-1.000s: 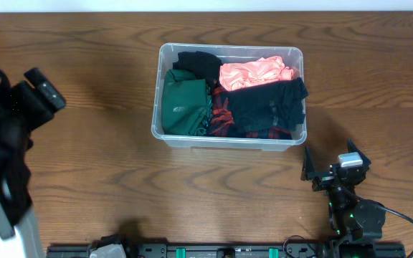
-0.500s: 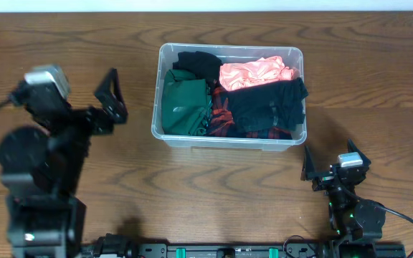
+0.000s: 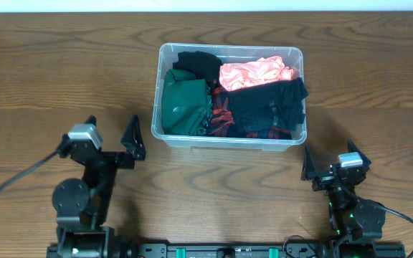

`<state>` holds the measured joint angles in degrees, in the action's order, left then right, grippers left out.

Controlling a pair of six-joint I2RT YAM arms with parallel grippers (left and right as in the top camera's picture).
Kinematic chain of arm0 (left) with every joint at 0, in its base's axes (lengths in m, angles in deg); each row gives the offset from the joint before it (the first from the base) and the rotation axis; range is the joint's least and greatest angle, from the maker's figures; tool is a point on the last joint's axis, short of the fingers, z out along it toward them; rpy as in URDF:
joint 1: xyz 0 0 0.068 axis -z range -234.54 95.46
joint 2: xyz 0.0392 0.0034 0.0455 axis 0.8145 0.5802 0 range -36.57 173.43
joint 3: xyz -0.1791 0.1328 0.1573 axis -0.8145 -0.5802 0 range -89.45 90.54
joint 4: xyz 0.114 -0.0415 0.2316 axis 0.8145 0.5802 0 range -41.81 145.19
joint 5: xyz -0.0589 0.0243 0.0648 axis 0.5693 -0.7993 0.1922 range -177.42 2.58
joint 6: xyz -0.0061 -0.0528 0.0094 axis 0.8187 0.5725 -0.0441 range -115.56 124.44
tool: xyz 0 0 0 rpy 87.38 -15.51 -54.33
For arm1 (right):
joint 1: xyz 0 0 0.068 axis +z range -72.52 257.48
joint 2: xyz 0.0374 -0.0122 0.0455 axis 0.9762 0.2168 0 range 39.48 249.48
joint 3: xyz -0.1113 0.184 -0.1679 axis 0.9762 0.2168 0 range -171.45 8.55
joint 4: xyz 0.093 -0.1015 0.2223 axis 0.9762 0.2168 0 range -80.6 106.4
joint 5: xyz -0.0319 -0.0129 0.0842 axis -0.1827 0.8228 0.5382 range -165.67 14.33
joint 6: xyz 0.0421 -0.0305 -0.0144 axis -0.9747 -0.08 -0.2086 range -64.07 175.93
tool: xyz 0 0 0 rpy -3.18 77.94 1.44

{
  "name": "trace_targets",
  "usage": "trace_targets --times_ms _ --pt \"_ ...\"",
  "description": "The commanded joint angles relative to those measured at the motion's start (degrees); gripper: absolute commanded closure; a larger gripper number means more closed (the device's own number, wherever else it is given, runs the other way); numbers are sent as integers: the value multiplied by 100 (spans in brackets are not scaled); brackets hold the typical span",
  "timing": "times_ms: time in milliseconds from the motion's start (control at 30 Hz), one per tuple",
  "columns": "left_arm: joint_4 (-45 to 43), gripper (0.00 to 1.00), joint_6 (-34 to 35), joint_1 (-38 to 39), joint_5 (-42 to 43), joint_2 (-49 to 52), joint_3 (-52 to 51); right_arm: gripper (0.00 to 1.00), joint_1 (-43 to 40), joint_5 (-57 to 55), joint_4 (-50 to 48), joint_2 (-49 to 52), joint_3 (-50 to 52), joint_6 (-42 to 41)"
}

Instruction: Pack container

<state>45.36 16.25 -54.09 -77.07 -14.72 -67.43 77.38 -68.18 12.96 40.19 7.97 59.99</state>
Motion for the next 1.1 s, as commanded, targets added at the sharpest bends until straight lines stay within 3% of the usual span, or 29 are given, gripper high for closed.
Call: trace_targets --times_ms 0,733,1067 --pt "-55 2 -9 28 83 -385 -308 1 -37 -42 4 -39 26 74" --pt "-81 2 -13 31 98 -2168 -1753 1 -37 -42 4 -39 26 74" --pt "-116 2 -59 105 -76 -2175 -1971 1 -37 -42 4 -39 26 74"
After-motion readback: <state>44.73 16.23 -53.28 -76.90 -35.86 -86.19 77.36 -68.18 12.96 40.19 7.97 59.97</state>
